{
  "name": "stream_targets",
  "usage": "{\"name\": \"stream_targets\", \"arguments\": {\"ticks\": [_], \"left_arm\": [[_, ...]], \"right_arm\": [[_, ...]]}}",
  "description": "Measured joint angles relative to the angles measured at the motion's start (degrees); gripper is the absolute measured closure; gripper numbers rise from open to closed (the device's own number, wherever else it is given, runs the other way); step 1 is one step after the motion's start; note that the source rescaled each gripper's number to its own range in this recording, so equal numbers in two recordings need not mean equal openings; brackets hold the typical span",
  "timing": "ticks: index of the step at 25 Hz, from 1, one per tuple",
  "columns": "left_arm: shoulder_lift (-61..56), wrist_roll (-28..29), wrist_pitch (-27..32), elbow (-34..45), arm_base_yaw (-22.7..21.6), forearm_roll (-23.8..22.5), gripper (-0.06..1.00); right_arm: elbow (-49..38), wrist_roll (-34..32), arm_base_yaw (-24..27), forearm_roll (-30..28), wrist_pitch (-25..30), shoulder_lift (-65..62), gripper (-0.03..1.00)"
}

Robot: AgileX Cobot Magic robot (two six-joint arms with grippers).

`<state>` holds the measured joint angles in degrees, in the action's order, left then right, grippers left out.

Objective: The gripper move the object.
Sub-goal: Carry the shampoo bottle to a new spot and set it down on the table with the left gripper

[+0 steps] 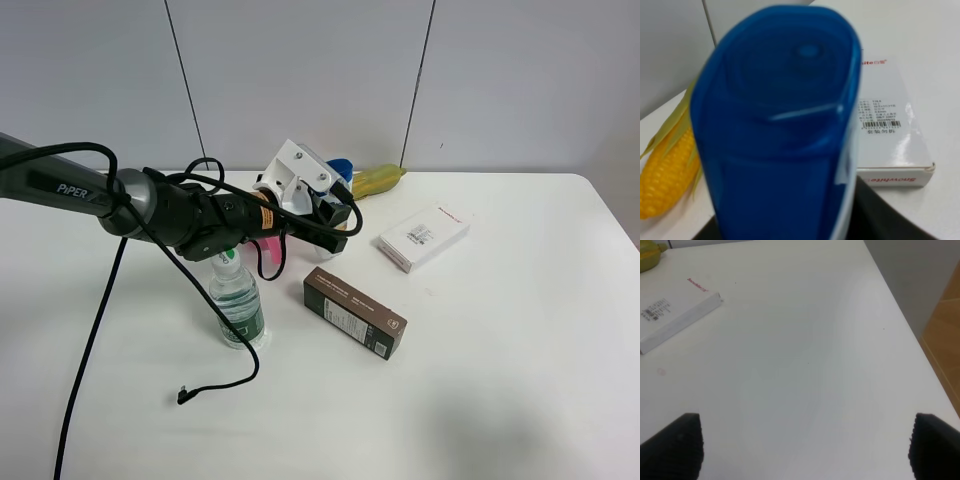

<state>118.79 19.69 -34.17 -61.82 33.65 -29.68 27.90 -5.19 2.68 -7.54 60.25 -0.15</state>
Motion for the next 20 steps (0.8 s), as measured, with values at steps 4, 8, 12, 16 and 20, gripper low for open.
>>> {"name": "stream_targets", "arguments": {"ticks": [4,8,12,16,20], "left_arm": [[-0.6,0.0,1.05,0.11,0.0,-0.32,0.94],[-1.22,0.17,0.8,0.11,0.0,-0.38,0.72],[-1.54,1.95,-0.19,0.11,0.0,-0.48,0.32],[-1.54,4.33,-0.32,0.11,0.0,-0.44,0.21],[-1.59,4.96,-0.36,0.11,0.0,-0.44,0.21]], "right_arm": [[0.0,0.0,0.0,0.0,0.0,0.0,-0.03],[0.0,0.0,0.0,0.0,0.0,0.0,-0.03],[0.0,0.0,0.0,0.0,0.0,0.0,-0.03],[0.0,0.0,0.0,0.0,0.0,0.0,-0.03],[0.0,0.0,0.0,0.0,0.0,0.0,-0.03]]}}
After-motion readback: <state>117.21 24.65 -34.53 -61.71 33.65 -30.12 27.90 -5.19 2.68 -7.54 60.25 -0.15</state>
